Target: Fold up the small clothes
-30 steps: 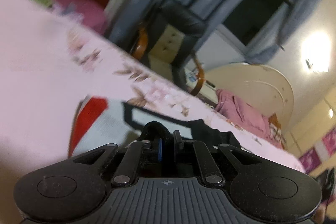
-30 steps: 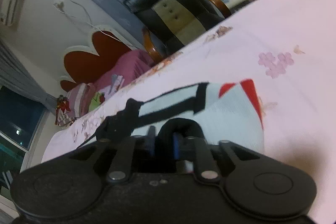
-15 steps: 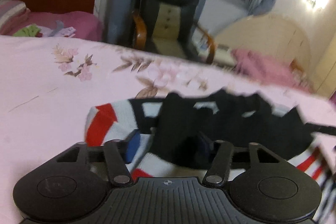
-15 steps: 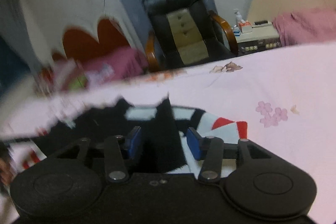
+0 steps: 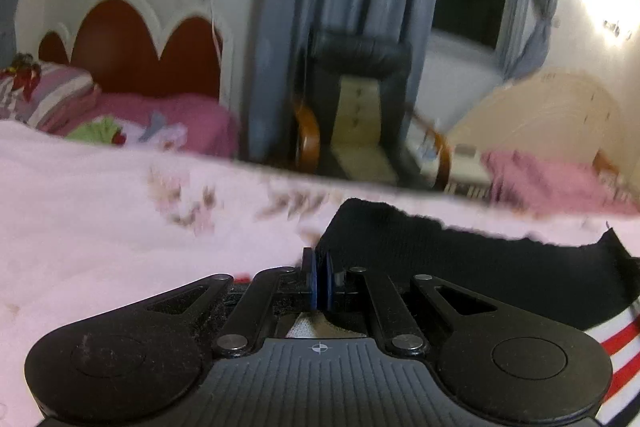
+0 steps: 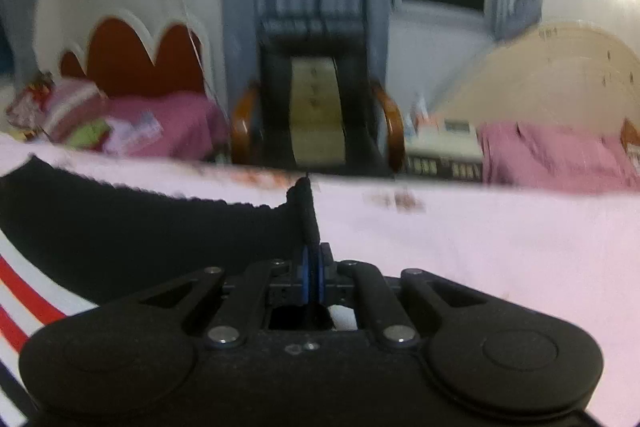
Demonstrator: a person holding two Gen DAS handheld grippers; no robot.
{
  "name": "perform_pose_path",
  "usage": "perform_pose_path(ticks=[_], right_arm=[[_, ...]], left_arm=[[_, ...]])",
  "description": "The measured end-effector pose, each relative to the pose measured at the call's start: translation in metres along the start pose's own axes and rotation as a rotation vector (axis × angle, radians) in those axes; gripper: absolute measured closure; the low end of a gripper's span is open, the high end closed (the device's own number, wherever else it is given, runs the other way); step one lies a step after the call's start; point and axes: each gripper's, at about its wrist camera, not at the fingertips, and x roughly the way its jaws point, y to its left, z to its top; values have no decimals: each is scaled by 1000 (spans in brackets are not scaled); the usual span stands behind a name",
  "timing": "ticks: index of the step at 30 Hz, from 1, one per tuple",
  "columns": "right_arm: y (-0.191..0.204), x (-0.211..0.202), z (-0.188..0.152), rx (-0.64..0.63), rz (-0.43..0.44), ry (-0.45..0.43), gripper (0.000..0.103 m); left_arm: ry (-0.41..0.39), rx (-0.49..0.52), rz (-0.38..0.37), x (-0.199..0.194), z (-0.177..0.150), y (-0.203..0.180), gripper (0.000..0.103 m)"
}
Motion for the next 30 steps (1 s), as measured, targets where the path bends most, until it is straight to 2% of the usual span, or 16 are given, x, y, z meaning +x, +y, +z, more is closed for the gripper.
perform_pose_path(ticks=[2,6,7,8,9,10,11,12,14,17,19,22,25,26,28,30], right_arm=[[3,19,-12,-25,-14,78,97],[8,22,-12,-49,-30,85,93],[9,20,-11,-59,-43,85,88],[11,16,-7,-64,-61,79,68],[13,5,-4,-57,-66,46,56],[15,-8,-2,-43,-41,-20,44],[19,-18,0,-43,2,-66,47],[30,-20,3,-59,48,-53,49],[56,-8,8,-96,119,13,72],[90,10,6,-120,195,86,78],[104,15,1,-154,186,105,71],[99,11,-8,-198,167,121,71],[52,1,-7,-167,12,117,71],[30,-2,-10,-139,-16,119,71],[5,-6,-12,-73,46,132,71],[8,-11,-7,-69,33,130,72]], left_arm=[[78,28,26,21,-12,-5,99],[80,65,42,20,-8,-11,95],[80,48,43,17,-4,-10,81],[64,30,53,10,-2,-10,57],[6,25,55,-1,1,-14,45],[-59,38,28,-14,3,-22,42],[-66,49,-15,-18,5,-32,41],[-43,59,-67,-16,6,-46,41],[29,106,-160,-5,5,-80,42],[93,175,-242,9,-6,-121,41],[144,197,-238,17,-17,-131,41],[117,189,-200,10,-24,-111,41],[88,156,-109,-2,-28,-60,42],[71,145,-130,-7,-32,-43,42],[59,141,-149,-12,-33,-35,43],[66,147,-114,-14,-29,-46,42]])
